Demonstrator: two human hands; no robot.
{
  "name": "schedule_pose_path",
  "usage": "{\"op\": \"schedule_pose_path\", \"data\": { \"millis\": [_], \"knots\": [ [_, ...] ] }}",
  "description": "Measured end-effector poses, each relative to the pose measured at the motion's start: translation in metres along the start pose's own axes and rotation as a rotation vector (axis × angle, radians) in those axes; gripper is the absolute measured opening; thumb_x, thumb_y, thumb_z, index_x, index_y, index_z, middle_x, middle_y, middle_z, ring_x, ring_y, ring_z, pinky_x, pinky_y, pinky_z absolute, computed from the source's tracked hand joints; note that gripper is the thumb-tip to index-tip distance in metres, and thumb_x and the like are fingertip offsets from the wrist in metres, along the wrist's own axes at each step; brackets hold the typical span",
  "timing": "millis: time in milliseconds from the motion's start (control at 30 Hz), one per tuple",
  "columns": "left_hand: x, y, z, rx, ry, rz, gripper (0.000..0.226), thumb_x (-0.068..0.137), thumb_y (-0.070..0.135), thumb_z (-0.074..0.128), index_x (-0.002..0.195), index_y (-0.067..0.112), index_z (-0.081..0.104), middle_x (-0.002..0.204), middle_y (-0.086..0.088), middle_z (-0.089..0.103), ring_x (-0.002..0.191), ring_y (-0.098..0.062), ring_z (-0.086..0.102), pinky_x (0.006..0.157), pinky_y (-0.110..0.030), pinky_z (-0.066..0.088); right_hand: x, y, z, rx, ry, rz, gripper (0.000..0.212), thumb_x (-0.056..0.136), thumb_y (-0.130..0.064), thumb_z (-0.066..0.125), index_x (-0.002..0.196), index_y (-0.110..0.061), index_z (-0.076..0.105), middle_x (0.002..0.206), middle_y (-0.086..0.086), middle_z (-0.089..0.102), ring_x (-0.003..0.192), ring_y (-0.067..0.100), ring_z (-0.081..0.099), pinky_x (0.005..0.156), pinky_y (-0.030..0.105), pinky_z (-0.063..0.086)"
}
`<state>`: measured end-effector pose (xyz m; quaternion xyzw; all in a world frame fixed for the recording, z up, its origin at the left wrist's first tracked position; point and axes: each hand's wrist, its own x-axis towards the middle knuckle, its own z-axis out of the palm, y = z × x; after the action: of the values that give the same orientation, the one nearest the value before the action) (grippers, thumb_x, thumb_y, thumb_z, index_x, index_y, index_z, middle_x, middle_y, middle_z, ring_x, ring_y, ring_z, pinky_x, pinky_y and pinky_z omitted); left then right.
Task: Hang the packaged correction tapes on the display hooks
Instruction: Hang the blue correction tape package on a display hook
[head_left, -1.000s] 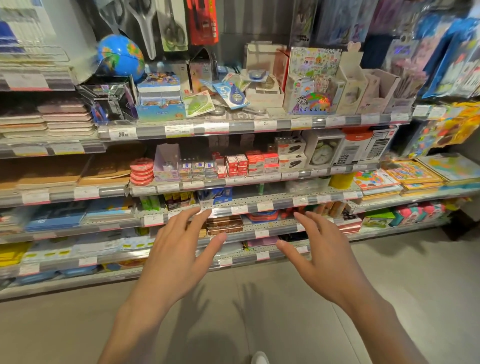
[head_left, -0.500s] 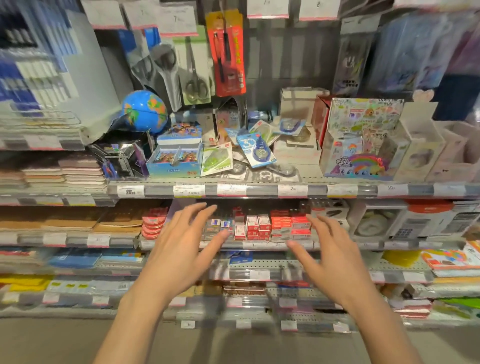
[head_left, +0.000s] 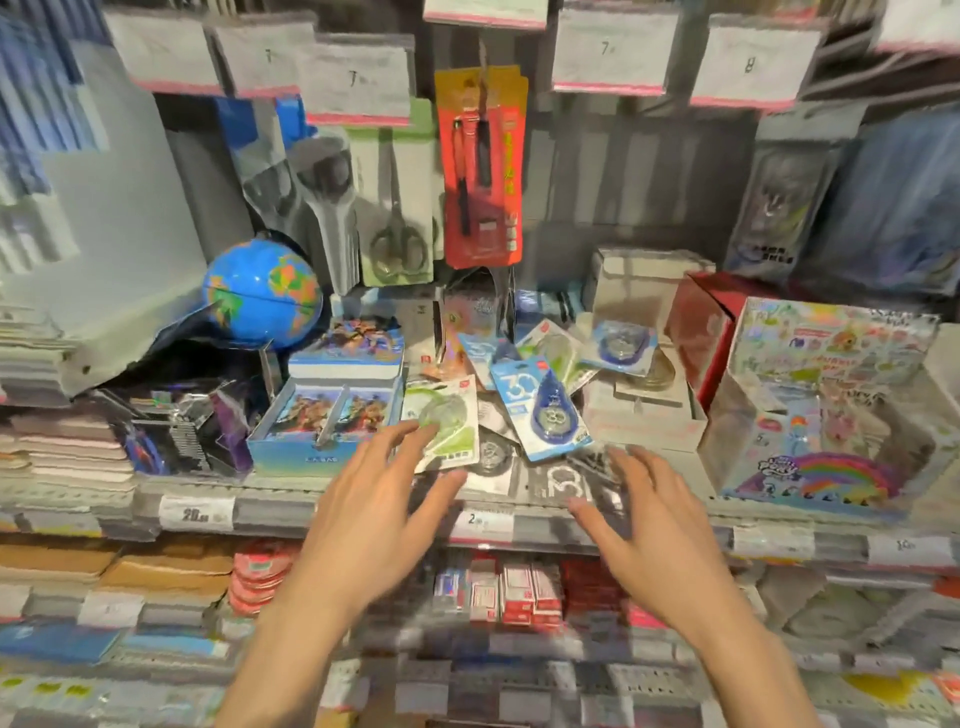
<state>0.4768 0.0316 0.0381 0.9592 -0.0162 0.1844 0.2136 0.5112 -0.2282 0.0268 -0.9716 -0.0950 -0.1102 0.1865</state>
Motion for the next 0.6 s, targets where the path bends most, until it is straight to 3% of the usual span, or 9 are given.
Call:
{"op": "schedule_pose_path", "data": {
  "millis": [200,367,500,600],
  "knots": [
    [0.096,-0.006,0.012,-0.095,0.042,0.037,0.056,0.098,0.059,0.037,0.148,0.033,0.038,0.148,0.013,0.041,0.136,-0.012,0.042,0.107,-0.037,0.041,0.083,0.0,0.0,-0.021,0.056,0.084,0.09,0.081,-0.08,0.026,0.149,-0.021,0.039,0.147,0.005,0.045,0.138,0.027,0.042,0.112,0.042,0.038],
    [0.147,-0.01,0.038,-0.07,-0.011,-0.013,0.054,0.099,0.054,0.041,0.147,0.031,0.038,0.146,0.007,0.046,0.135,-0.017,0.042,0.106,-0.036,0.039,0.131,0.001,0.006,-0.016,0.039,0.134,0.065,0.091,-0.06,0.053,0.143,-0.023,0.045,0.135,0.006,0.051,0.131,0.027,0.047,0.102,0.036,0.04],
    [0.17,-0.006,0.063,-0.044,-0.108,-0.023,0.044,0.096,0.052,0.05,0.132,0.028,0.053,0.127,0.005,0.06,0.124,-0.019,0.05,0.101,-0.035,0.042,0.157,-0.001,0.016,0.011,-0.027,0.154,0.052,0.091,-0.057,0.057,0.129,-0.023,0.056,0.12,0.006,0.055,0.123,0.028,0.051,0.096,0.037,0.044],
    [0.176,-0.004,0.077,-0.078,-0.114,-0.069,0.04,0.093,0.052,0.055,0.126,0.029,0.057,0.114,0.008,0.06,0.118,-0.016,0.053,0.096,-0.034,0.043,0.168,0.003,0.022,0.007,-0.074,0.137,0.05,0.09,-0.059,0.056,0.123,-0.022,0.063,0.114,0.005,0.055,0.121,0.027,0.052,0.099,0.035,0.042]
  ]
}}
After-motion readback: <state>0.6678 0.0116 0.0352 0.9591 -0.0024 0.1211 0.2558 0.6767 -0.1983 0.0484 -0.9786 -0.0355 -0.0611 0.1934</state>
